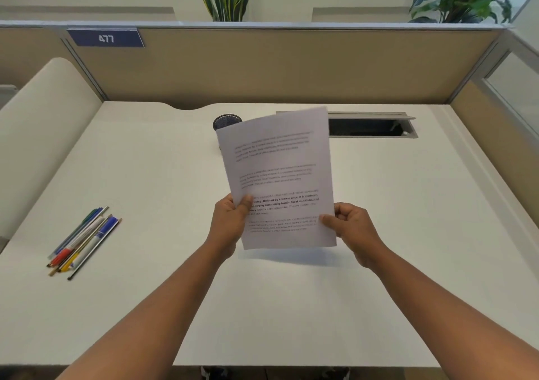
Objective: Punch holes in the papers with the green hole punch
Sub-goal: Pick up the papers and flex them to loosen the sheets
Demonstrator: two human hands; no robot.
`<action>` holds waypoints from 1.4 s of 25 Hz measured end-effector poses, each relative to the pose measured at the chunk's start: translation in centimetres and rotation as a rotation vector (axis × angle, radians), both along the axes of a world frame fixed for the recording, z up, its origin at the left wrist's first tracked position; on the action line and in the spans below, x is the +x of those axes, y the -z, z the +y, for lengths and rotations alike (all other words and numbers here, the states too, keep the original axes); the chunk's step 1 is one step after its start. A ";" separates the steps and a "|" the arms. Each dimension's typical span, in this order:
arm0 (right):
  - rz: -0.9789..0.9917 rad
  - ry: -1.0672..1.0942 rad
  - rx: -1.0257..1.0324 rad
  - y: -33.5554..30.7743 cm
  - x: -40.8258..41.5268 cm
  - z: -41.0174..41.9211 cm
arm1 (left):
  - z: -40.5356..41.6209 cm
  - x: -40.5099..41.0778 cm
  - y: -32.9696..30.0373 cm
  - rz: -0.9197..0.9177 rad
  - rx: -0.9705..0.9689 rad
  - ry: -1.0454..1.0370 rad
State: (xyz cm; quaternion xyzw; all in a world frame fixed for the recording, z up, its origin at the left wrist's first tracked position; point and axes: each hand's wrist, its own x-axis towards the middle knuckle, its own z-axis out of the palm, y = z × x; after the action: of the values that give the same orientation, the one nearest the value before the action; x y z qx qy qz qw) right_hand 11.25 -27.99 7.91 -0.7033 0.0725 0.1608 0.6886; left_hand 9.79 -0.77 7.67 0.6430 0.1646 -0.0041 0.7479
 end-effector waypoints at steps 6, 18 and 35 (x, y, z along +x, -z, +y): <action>0.266 0.162 0.579 1.0 -1.3 2.1 | -1.3 0.2 -0.4 0.077 -0.457 -0.105; -0.088 0.202 0.063 -0.8 0.4 2.7 | -3.0 0.1 0.7 0.224 -0.515 -0.194; -0.235 -0.004 -0.146 -1.2 1.0 -1.4 | 4.9 1.2 0.0 -0.037 0.177 0.122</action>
State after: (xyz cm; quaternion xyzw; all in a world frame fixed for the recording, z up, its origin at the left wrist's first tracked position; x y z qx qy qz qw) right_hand 12.26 -29.40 9.10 -0.7657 0.0014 0.0728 0.6391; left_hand 11.02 4.14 7.63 0.7153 0.1111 -0.0232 0.6896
